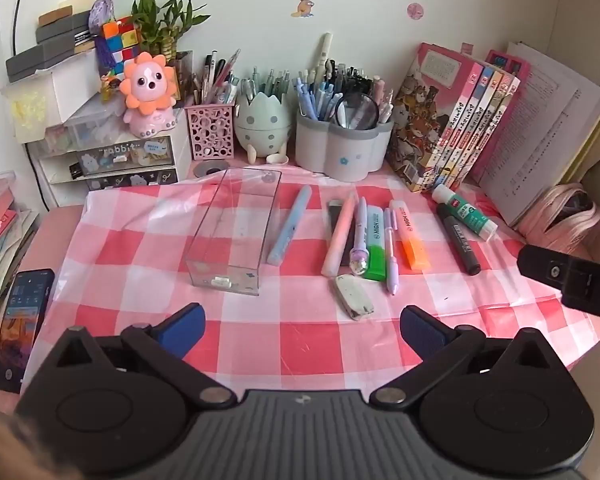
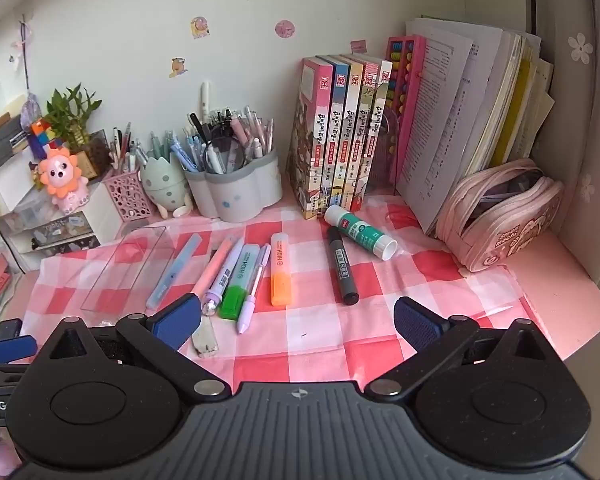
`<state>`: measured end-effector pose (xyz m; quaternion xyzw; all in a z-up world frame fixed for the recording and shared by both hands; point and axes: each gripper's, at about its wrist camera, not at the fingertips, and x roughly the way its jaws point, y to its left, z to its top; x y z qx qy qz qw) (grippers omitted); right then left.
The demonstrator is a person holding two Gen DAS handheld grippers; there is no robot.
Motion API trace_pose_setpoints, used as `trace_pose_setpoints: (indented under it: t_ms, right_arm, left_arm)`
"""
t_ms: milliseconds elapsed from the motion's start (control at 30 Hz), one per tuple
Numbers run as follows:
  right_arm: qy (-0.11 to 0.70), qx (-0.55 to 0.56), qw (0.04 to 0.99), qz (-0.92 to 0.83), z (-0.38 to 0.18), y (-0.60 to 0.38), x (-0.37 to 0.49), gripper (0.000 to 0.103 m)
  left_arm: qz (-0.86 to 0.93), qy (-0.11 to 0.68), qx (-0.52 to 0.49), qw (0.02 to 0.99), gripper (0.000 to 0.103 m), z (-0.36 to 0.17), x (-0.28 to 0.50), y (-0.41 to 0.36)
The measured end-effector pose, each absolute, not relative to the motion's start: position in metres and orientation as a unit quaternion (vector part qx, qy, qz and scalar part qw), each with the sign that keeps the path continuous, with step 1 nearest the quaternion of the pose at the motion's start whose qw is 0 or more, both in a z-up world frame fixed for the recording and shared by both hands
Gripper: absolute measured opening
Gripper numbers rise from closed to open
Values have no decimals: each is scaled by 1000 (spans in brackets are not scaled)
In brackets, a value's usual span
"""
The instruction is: Organize stationery
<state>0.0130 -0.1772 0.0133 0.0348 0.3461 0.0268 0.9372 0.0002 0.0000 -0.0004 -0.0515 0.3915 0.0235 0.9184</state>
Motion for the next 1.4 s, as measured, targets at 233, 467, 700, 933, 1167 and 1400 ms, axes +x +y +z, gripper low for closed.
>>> trace_pose_setpoints:
  t_ms: [233, 467, 700, 933, 1167, 1400]
  right_arm:
    - [368, 42, 929, 28, 10, -183, 12, 98]
    - [361, 34, 932, 19, 12, -181, 11, 98]
    - [361, 33, 932, 19, 11, -182, 11, 98]
    - [365, 27, 930, 22, 10, -177, 12, 98]
    - [364, 24, 931, 26, 11, -176, 14, 98]
    - [364, 24, 931, 25, 12, -175, 14, 98]
  left_arm:
    - [14, 389, -49, 920, 81, 4, -6, -5]
    - [9, 394, -48, 918, 81, 8, -6, -6]
    - [12, 397, -51, 916, 81, 10, -6, -7]
    - [11, 396, -54, 916, 81, 12, -6, -5]
    - [11, 390, -56, 919, 81, 13, -7, -3]
    - [15, 384, -57, 921, 81, 14, -8, -2]
